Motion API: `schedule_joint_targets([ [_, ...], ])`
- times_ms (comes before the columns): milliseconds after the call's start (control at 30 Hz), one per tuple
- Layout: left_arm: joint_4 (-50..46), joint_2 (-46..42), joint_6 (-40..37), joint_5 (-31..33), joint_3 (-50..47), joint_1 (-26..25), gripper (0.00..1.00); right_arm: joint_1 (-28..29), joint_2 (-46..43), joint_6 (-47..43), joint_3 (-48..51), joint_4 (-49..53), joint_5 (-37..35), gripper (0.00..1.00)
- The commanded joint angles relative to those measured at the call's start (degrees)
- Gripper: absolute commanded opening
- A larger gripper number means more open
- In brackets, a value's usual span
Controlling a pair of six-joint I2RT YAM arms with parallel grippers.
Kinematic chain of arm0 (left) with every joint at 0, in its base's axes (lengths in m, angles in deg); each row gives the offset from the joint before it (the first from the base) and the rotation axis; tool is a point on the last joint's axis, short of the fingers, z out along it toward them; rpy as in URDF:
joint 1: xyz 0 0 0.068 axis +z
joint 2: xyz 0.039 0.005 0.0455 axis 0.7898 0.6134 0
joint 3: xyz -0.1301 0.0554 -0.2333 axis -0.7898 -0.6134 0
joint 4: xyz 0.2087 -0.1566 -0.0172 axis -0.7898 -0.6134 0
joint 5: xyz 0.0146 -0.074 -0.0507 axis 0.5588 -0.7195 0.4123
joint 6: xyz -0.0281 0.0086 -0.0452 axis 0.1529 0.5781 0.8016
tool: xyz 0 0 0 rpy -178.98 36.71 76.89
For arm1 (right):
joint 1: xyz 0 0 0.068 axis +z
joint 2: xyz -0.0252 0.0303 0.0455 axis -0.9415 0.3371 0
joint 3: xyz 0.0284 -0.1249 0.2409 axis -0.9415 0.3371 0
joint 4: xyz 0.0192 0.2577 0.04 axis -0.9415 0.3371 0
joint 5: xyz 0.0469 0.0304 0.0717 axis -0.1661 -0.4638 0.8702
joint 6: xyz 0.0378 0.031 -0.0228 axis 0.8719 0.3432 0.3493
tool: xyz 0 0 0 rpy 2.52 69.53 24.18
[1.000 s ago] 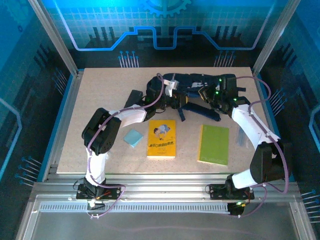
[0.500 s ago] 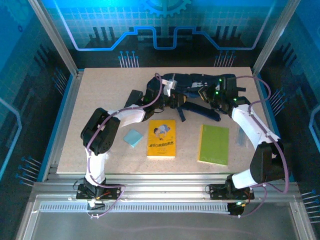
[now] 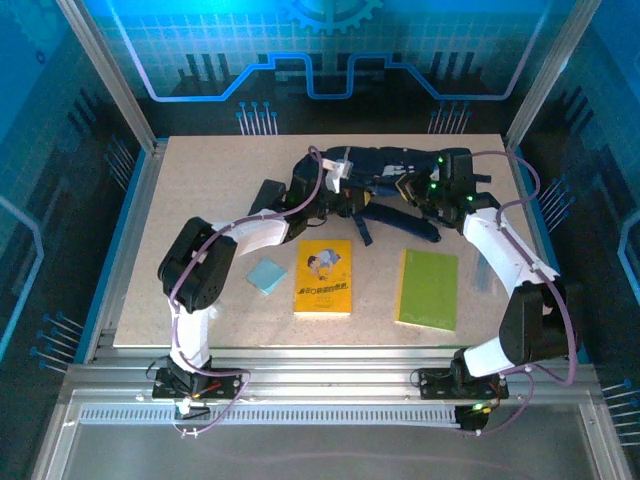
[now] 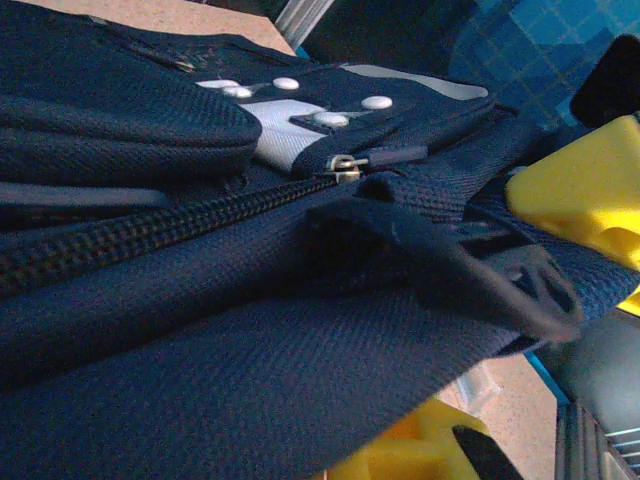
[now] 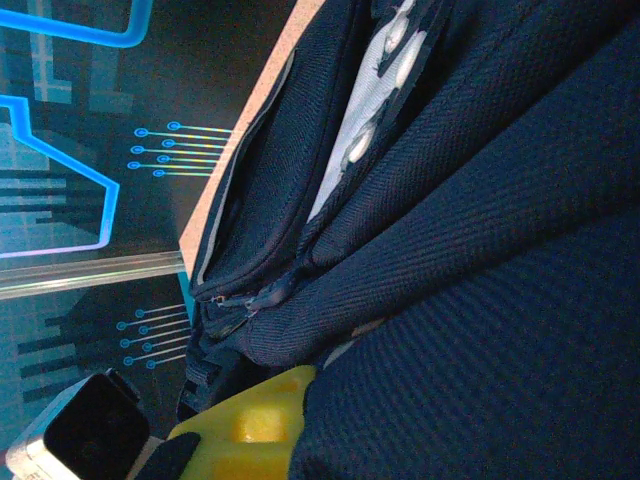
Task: Pack books, pencil case, and school supplies into a backpack
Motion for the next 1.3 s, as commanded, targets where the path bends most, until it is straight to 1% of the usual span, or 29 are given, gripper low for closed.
schedule_joint_targets([
  [0,-2.8,-3.6,-2.4,5.1,-1.1,1.0,0.18,-1.0,-1.3,-3.0,-2.8,1.1,1.7,0.00],
  [33,-3.1,-3.5,-2.3,4.9,-1.0,1.1,0.25,-1.1,-1.5,-3.5,-2.9,1.6,1.1,0.00],
  [67,-2.9,-3.4,-2.0,4.6,-0.9,1.2,0.29,-1.1,-1.6,-3.8,-3.0,1.8,0.9,0.00],
  [133,-2.5,-2.7,-1.5,3.6,-0.7,1.3,0.29,-1.2,-1.6,-3.8,-3.1,1.6,1.3,0.00],
  [233,-2.2,-2.0,-0.9,2.8,0.3,1.3,0.00,-1.1,-1.2,-4.1,-3.6,1.5,2.3,0.00],
  [367,-0.7,-1.6,-0.2,1.5,0.5,1.2,0.00,-1.3,-1.2,-4.4,-3.4,1.5,2.5,0.00],
  [400,-0.4,-1.3,-0.1,0.9,0.5,1.2,0.02,-1.3,-1.2,-4.4,-3.2,1.5,2.5,0.00],
  [433,0.0,-0.9,0.0,0.2,0.5,1.1,0.14,-1.4,-1.2,-4.3,-3.0,1.3,2.8,0.00],
  [500,1.1,-0.1,0.5,-1.4,0.3,0.8,0.31,-1.4,-1.1,-4.2,-2.9,0.9,3.2,0.00],
  [533,2.0,0.4,0.7,-1.9,0.3,0.6,0.39,-1.4,-1.1,-4.1,-2.9,0.8,3.3,0.00],
  [567,2.9,0.6,0.7,-2.0,0.0,0.4,0.41,-1.4,-1.0,-4.0,-3.0,0.7,3.5,0.00],
  [700,5.7,2.3,0.8,-2.2,0.4,-0.4,0.46,-1.3,-0.9,-3.6,-2.8,0.4,4.0,0.00],
  [800,5.3,4.1,-0.2,-1.1,2.0,-0.7,0.47,-1.3,-0.9,-2.5,-2.4,-0.7,5.2,0.00],
  [933,5.1,5.4,-2.7,3.7,3.2,-1.4,0.46,-0.8,-0.9,-1.5,-2.5,-1.7,6.6,0.00],
  [1067,6.0,6.1,-2.8,7.1,4.2,-1.7,0.41,-0.7,-0.7,-0.7,-2.4,-2.3,7.4,0.00],
  [1133,5.7,6.3,-3.7,9.5,4.6,-2.2,0.41,-0.7,-0.6,0.1,-2.1,-3.1,8.3,0.00],
  [1200,5.9,6.5,-4.6,11.9,4.6,-2.7,0.44,-0.6,-0.6,0.9,-1.8,-4.0,8.9,0.00],
  [1267,6.4,6.8,-4.8,14.3,4.6,-3.1,0.44,-0.6,-0.6,1.0,-1.8,-4.2,9.1,0.00],
])
